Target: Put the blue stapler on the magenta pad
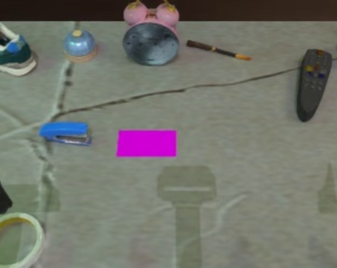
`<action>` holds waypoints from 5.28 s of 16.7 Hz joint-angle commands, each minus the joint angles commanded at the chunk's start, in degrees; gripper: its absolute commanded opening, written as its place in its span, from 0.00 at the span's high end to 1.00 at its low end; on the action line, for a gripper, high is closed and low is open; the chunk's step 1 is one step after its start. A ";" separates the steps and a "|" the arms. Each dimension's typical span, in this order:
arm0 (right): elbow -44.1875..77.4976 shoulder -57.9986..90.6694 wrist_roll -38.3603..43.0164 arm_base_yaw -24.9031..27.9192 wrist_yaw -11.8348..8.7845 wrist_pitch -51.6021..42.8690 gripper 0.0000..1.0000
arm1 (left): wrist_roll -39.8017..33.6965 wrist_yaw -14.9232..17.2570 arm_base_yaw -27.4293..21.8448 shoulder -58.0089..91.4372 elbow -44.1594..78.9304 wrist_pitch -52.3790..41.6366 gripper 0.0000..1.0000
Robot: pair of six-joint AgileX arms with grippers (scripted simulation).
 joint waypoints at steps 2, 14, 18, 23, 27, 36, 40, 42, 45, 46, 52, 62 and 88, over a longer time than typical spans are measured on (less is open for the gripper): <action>0.00 0.00 0.00 0.00 0.00 0.00 0.00 | 0.00 0.00 0.00 0.00 0.00 0.00 0.00; 0.00 0.00 0.00 0.00 0.00 0.00 0.00 | 33.23 0.30 -3.88 44.85 39.81 -27.39 0.00; 0.00 0.00 0.00 0.00 0.00 0.00 0.00 | 50.17 0.26 -5.81 71.27 59.90 -41.92 0.00; 0.00 0.00 0.00 0.00 0.00 0.00 0.00 | 69.17 0.33 -8.04 98.40 82.11 -58.03 0.00; 0.00 0.00 0.00 0.00 0.00 0.00 0.00 | 80.54 0.57 -9.38 113.86 96.26 -67.10 0.00; 0.00 0.00 0.00 0.00 0.00 0.00 0.00 | 87.35 0.84 -10.20 122.86 105.16 -72.10 0.00; 0.00 0.00 0.00 0.00 0.00 0.00 0.00 | 87.41 0.84 -10.08 123.45 103.05 -69.71 0.00; 0.00 0.00 0.00 0.00 0.00 0.00 0.00 | 87.41 0.86 -10.15 124.71 99.99 -65.23 0.00; 0.00 0.00 0.00 0.00 0.00 0.00 0.00 | 87.35 0.87 -10.20 127.02 94.56 -56.62 0.00; 0.00 0.00 0.00 0.00 0.00 0.00 0.00 | 87.35 0.88 -10.22 127.65 93.03 -54.63 0.00; 0.00 0.00 0.00 0.00 0.00 0.00 0.00 | 87.38 0.89 -10.24 128.56 91.02 -52.27 0.00; 0.00 0.00 0.00 0.00 0.00 0.00 0.00 | 87.38 0.89 -10.24 128.56 91.02 -52.27 0.75; 0.00 0.00 0.00 0.00 0.00 0.00 0.00 | 86.85 0.75 -8.94 122.29 105.70 -73.37 1.00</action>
